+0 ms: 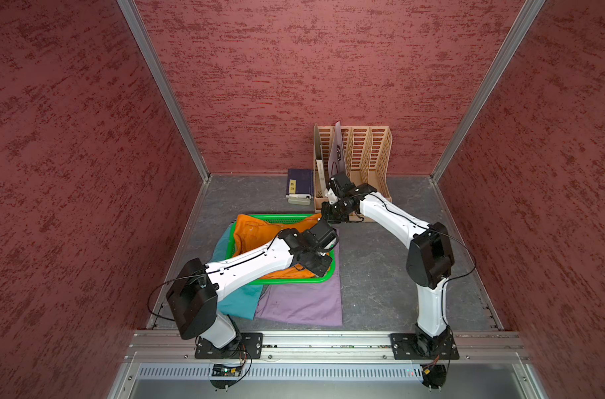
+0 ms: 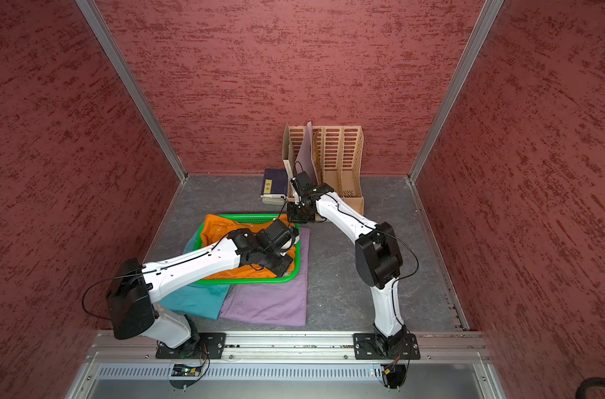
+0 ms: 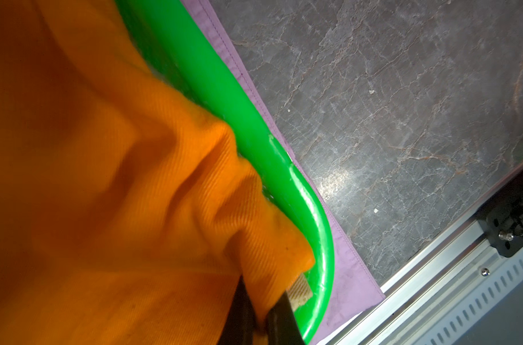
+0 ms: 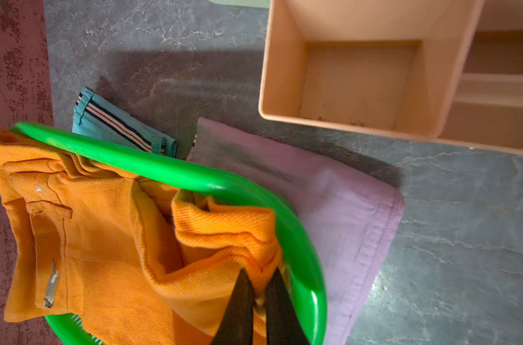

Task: Put the folded long pants in the basket
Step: Place the long pant in the basket.

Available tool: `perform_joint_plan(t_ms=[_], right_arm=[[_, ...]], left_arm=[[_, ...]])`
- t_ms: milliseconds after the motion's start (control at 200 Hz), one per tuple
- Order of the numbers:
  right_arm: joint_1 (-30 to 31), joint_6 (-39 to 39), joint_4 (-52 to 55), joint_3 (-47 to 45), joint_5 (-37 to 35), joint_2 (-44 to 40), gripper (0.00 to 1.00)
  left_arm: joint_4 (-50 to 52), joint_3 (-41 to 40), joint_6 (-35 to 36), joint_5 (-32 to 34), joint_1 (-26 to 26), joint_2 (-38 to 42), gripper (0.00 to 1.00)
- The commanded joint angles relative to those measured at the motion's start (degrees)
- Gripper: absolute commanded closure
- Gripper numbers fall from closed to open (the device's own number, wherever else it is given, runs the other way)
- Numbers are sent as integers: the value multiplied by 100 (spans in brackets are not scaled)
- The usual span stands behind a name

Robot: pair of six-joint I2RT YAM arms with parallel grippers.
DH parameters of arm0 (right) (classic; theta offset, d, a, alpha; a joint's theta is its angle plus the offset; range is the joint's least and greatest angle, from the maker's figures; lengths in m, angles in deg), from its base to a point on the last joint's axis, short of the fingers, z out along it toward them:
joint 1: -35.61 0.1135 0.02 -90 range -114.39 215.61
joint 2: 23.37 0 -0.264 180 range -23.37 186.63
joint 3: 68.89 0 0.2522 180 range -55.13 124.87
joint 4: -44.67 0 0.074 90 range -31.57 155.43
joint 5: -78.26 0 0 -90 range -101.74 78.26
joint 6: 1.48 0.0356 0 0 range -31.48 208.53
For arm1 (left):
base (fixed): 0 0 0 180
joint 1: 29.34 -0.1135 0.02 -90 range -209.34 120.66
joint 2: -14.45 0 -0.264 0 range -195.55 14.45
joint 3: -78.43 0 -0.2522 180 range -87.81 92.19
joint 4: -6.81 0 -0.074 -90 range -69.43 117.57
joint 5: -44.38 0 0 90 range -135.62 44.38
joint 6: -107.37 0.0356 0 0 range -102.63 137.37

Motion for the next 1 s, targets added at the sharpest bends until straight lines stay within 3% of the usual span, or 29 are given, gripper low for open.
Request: perform_joint_plan(t_ms=[0, 245, 461, 671, 736, 791, 831, 907, 992], right_arm=[[-28, 50, -153, 194, 185, 82, 100], [-61, 117, 6, 187, 108, 8, 100], [-61, 149, -137, -94, 148, -88, 100], [-70, 130, -147, -168, 120, -149, 100], [-70, 138, -139, -233, 149, -225, 100], [-70, 187, -158, -348, 171, -341, 81], [-70, 240, -217, -485, 162, -463, 74], [-72, 262, -412, -769, 57, -726, 74], [-78, 189, -502, -904, -207, -934, 77]], left_arm=[[-303, -12, 179, -593, -39, 709, 100], [-193, -432, 459, -2269, -772, 1887, 100], [-483, -718, 450, -3216, -903, 1649, 94], [-613, -725, 452, -3673, -613, 1106, 58], [-501, -633, 507, -3737, -548, 1072, 41], [-435, -550, 533, -3713, -538, 1101, 28], [-422, -515, 532, -3654, -566, 1182, 25], [-529, -464, 356, -3396, -760, 1391, 24], [-744, -499, -17, -3344, -1345, 1559, 26]])
